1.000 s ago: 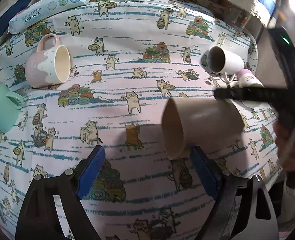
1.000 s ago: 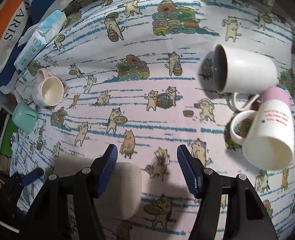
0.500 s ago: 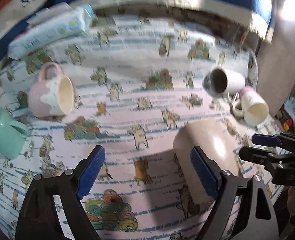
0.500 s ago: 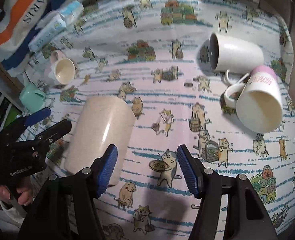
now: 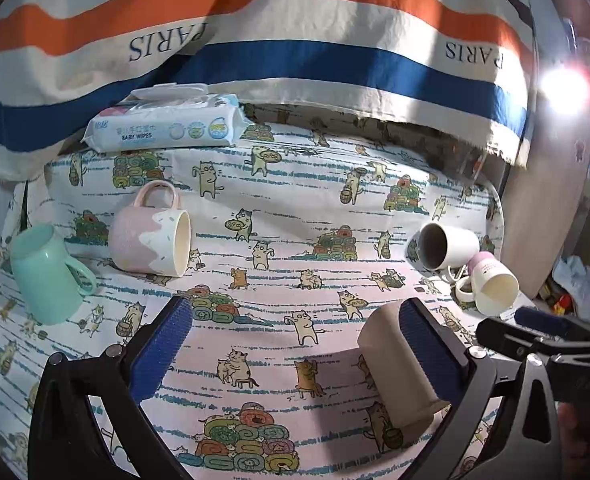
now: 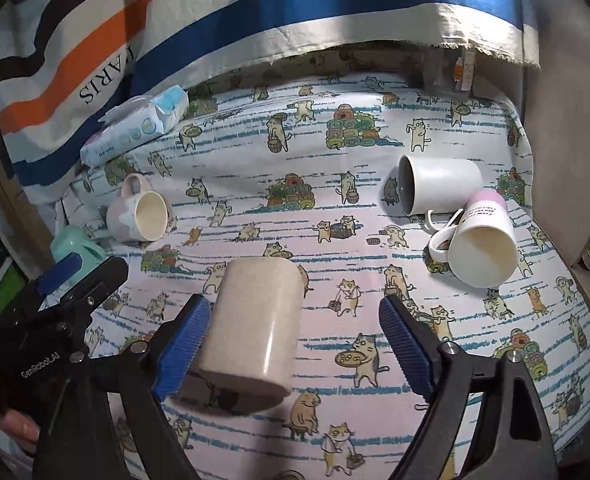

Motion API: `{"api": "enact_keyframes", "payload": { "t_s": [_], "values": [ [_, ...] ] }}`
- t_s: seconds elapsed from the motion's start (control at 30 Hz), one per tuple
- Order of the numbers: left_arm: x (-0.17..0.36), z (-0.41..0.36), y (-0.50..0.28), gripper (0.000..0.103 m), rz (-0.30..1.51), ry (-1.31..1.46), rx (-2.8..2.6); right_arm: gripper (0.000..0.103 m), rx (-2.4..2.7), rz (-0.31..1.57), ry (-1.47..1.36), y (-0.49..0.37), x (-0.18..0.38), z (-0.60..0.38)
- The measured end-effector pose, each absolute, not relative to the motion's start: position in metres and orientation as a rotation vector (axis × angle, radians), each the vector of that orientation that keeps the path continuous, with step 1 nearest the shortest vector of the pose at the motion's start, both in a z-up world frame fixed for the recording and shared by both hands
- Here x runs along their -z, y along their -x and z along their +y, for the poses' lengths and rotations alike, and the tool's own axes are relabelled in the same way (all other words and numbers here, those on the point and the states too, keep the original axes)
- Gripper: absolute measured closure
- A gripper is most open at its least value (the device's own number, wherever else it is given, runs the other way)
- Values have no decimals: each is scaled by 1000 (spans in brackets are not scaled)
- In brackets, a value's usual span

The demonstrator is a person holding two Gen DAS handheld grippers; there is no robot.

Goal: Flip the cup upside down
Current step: 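Rotate the held beige cup with the right gripper so its opening faces down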

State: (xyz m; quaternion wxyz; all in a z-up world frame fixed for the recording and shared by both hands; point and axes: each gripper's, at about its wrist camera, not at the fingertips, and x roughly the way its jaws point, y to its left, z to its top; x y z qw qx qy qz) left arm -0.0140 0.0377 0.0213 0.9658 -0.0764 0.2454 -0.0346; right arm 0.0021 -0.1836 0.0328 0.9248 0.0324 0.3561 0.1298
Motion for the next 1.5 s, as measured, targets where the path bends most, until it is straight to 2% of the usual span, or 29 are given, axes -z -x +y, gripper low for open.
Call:
{"api": "enact_keyframes", "payload": {
  "t_s": [0.1, 0.57, 0.87, 1.0, 1.07, 1.1, 1.23, 1.5],
  "values": [
    [-14, 45, 9, 0, 529, 164, 49, 6, -251, 740, -93, -6, -26, -179],
    [-3, 48, 18, 0, 518, 89, -42, 6, -238, 810, 37, -19, 8, -138],
    [-7, 47, 22, 0, 501, 110, -45, 6, -231, 899, 3, -16, 29, -138],
    [-9, 48, 21, 0, 499, 131, -46, 14, -221, 923, -4, -13, 38, -137],
    [-10, 49, 22, 0, 501, 134, -50, 23, -224, 953, -17, -15, 43, -136],
    [-10, 50, 23, 0, 498, 134, -57, 34, -230, 969, -30, -16, 45, -137],
    [-11, 56, 25, 0, 498, 147, -70, 35, -234, 970, -50, -14, 44, -140],
    [-18, 54, 24, 0, 479, 174, -60, 36, -247, 794, 1, -7, -10, -148]
  ]
}}
